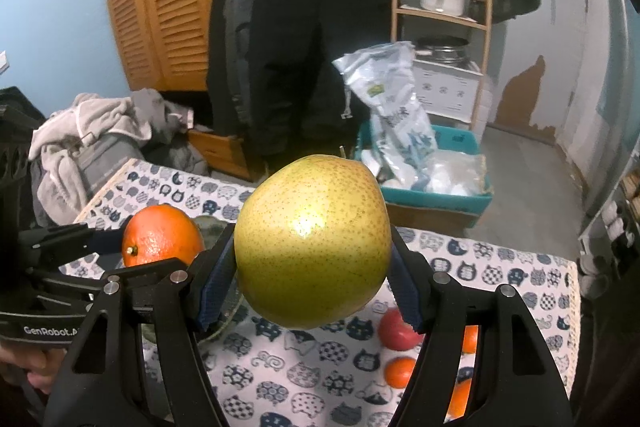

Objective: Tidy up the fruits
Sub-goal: 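Lift the orange and green pear and carry them toward the bowl, then lower the orange and green pear into the glass bowl and open both tools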

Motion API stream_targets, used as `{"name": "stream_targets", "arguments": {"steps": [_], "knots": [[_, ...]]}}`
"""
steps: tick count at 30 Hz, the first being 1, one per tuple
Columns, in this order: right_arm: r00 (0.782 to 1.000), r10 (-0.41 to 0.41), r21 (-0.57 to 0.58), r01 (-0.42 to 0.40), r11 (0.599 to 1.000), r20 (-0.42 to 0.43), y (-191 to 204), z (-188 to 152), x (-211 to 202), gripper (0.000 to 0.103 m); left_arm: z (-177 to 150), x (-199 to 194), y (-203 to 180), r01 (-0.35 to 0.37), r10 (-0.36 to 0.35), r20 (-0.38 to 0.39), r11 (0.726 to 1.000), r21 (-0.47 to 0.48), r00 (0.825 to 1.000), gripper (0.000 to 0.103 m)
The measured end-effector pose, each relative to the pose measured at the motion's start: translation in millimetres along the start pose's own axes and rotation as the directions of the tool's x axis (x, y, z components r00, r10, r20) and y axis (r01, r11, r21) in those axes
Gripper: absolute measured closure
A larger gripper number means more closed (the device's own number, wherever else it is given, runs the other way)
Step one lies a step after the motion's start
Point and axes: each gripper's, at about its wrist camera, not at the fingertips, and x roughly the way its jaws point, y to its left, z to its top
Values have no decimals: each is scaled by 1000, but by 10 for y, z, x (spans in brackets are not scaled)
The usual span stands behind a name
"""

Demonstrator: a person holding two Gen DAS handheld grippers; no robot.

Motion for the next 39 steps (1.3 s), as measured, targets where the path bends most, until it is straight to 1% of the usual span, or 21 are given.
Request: {"name": "stream_targets", "arguments": {"steps": [9, 17, 26, 33, 39], "knots": [[998, 56, -30, -57, 998, -31, 342, 96, 260, 33, -43, -48, 426, -52, 53, -1, 997, -60, 999, 38], [993, 95, -57, -99, 993, -63, 613, 128, 486, 33, -108, 9, 806, -98, 95, -29, 987, -128, 995, 38], [987, 123, -76, -131, 988, -106, 855, 125, 733, 33, -191, 73, 1086, -128, 122, -47, 978, -167, 991, 38], [978, 142, -80, -156, 985, -152, 1010, 66, 984, 33, -236, 248, 1291, -142, 129, -80, 970, -197, 988, 38], [968, 153, -70, -170, 983, -201, 1081, -23, 1238, 33, -330, 498, 1493, -165, 136, -137, 957, -237, 981, 38]]}}
